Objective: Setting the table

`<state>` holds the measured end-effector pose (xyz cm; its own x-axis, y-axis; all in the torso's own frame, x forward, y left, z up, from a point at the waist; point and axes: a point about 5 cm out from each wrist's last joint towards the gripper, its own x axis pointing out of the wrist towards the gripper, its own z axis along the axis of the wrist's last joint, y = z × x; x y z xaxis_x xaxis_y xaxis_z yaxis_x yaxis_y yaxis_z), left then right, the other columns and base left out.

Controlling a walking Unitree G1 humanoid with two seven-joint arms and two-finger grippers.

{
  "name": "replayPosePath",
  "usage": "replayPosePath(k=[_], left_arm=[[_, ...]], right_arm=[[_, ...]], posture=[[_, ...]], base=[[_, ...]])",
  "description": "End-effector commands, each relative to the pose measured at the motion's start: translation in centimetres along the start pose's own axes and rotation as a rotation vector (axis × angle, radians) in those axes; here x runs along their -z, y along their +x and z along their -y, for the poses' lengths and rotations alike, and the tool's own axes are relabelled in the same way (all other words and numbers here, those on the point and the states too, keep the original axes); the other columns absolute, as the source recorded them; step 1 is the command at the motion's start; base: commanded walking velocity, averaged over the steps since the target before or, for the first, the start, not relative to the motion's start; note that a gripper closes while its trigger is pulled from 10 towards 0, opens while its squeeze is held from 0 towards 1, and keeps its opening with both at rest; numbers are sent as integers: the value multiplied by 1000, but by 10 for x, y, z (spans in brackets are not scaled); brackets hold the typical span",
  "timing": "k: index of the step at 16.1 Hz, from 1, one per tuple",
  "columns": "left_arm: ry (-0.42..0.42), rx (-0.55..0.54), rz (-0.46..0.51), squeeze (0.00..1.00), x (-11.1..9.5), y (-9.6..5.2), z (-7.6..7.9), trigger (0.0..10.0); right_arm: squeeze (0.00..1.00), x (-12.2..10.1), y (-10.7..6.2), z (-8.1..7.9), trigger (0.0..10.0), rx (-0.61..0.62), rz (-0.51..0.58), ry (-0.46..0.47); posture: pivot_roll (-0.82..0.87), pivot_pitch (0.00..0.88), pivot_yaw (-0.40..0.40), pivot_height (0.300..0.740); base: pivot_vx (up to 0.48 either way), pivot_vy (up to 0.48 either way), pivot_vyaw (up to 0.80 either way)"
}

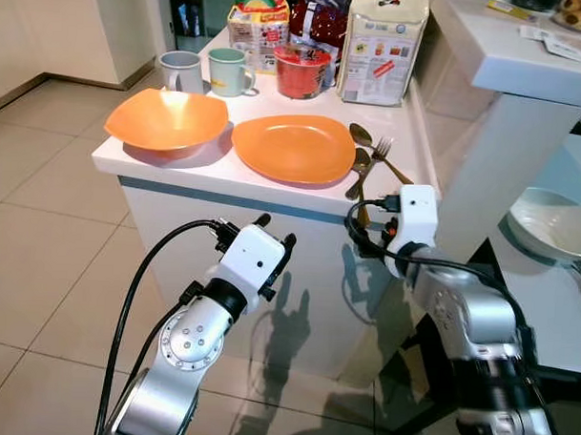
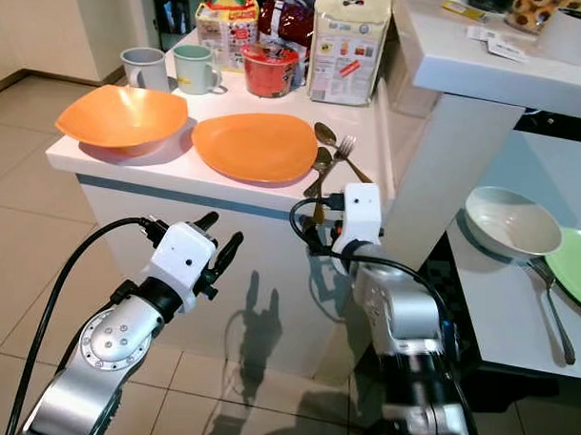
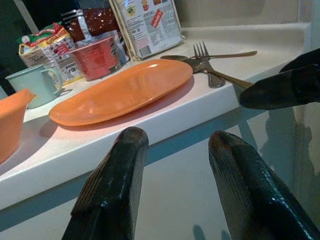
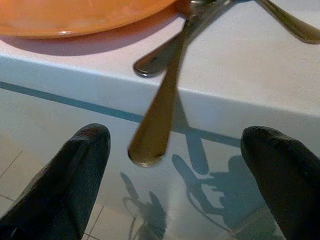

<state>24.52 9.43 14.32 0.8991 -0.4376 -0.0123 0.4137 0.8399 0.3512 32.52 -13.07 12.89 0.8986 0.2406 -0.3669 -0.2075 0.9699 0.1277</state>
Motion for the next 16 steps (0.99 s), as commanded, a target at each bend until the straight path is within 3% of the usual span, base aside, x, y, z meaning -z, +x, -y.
replayPosePath(k=[1, 10, 11, 12, 13, 15, 16], left_arm=[[4, 14, 0, 0, -1, -2, 2, 10000], [7, 29, 7, 0, -2, 1, 3, 10000], [9, 29, 9, 0, -2, 2, 2, 10000], [12, 29, 10, 0, -2, 3, 2, 10000], [12, 29, 10, 0, -2, 3, 2, 10000], [13, 29, 11, 0, -3, 3, 2, 10000], [13, 28, 11, 0, -2, 4, 2, 10000]], right_arm=[[0, -7, 3, 2, 10000, 6, 25, -4], [0, -8, 22, 6, 10000, 61, -6, 17], [0, -8, 23, 6, 8039, 59, -8, 24], [0, -7, 26, 8, 4000, 64, -18, 35], [0, -6, 26, 8, 3765, 67, -21, 37], [0, -6, 28, 9, 549, 72, -29, 40], [0, -6, 29, 9, 510, 73, -28, 44]], posture=[[-19, 0, -74, 740], [-21, 0, -72, 740], [-21, 0, -71, 740], [-21, 0, -71, 740], [-20, 0, -72, 740], [-19, 0, -73, 740], [-18, 0, -74, 740]], base=[[0, 0, 0], [0, 0, 0], [0, 0, 0], [0, 0, 0], [0, 0, 0], [0, 0, 0], [0, 0, 0]])
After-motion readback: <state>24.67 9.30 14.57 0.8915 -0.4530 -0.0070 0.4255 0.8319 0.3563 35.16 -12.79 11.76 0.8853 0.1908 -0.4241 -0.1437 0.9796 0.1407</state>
